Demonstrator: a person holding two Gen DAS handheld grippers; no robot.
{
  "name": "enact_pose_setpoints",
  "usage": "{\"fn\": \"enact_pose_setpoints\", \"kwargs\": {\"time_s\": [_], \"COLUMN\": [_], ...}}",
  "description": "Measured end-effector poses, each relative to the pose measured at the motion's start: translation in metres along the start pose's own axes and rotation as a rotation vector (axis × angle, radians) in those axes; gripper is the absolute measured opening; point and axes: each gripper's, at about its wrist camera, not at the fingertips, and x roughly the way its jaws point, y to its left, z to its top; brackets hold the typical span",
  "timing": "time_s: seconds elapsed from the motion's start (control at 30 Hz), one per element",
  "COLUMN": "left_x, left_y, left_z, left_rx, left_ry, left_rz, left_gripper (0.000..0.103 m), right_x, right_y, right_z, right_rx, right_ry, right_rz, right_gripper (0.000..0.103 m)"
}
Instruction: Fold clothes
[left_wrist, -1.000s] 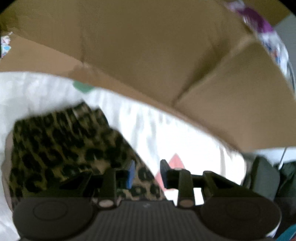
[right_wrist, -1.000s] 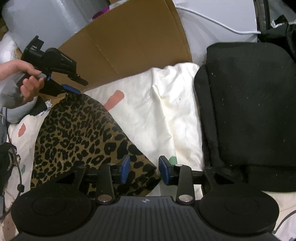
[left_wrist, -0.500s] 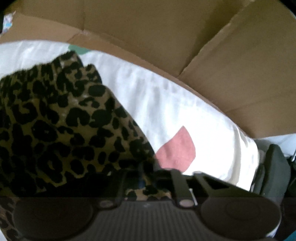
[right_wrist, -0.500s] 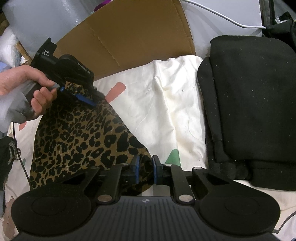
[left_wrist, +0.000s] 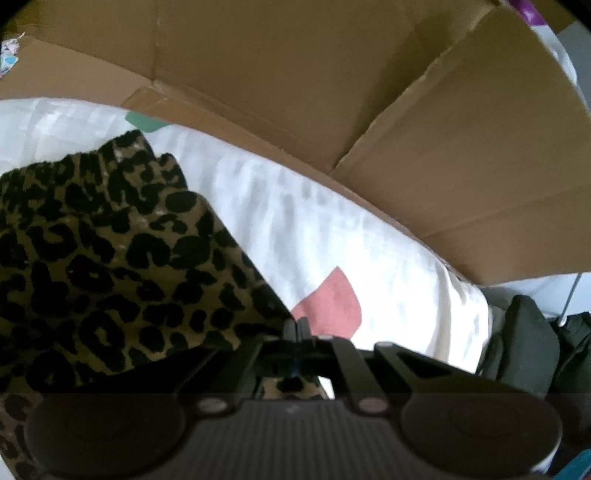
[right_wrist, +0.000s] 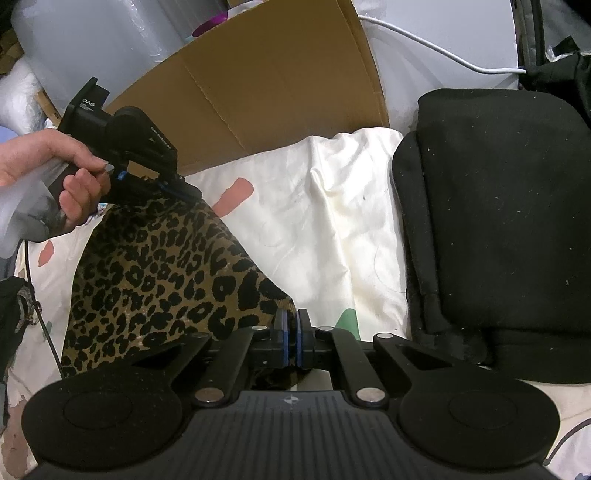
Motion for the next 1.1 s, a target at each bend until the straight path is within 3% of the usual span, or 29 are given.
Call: {"fn": "enact_pose_setpoints", "kwargs": {"time_s": [0.27, 0.37, 0.47, 0.57, 0.63, 0.7, 0.93, 1.1], "left_x": [0.024, 0.025, 0.018, 0.003, -0.010, -0.021, -0.048, -0.043], "left_y": [-0.003, -0.011, -0.018, -0.018, -0.016, -0.012, 0.003, 0.027], "left_z": [-0.009, -0.009, -0.007, -0.005, -0.003, -0.001, 0.015, 0.014], "left_rx": [-0.018, 0.058, 0.139, 0.163, 0.197, 0.215, 0.287, 0.322], "left_ry": [-0.014, -0.027, -0.001, -0.010, -0.021, -0.030, -0.062, -0.038], "left_rz": [0.000, 0.005, -0.079, -0.096, -0.095, -0.083, 0.006, 0.045], "left_gripper": [0.000, 0.001, 0.005, 0.016, 0.017, 0.022, 0.029, 0.028], "right_x": [-0.004, -0.010, -0.018, -0.024, -0.025, -0.022, -0.010, 0.008], "right_y": [0.000, 0.004, 0.007, 0.010, 0.012, 0.018, 0.045, 0.066], "right_z": [-0.001, -0.001, 0.002, 0.005, 0.007, 0.008, 0.009, 0.008], "right_rx": [-0.022, -0.044, -0.052, -0.052, -0.050, -0.062, -0.111, -0.175], "right_ry": [0.005, -0.012, -0.047, -0.088, -0.109, -0.108, -0.084, -0.036], "right_rz": [-0.011, -0.026, -0.046, -0.057, -0.049, -0.035, 0.034, 0.029], "right_gripper": [0.002, 0.005, 0.007, 0.020, 0.031, 0.038, 0.039, 0.039]}}
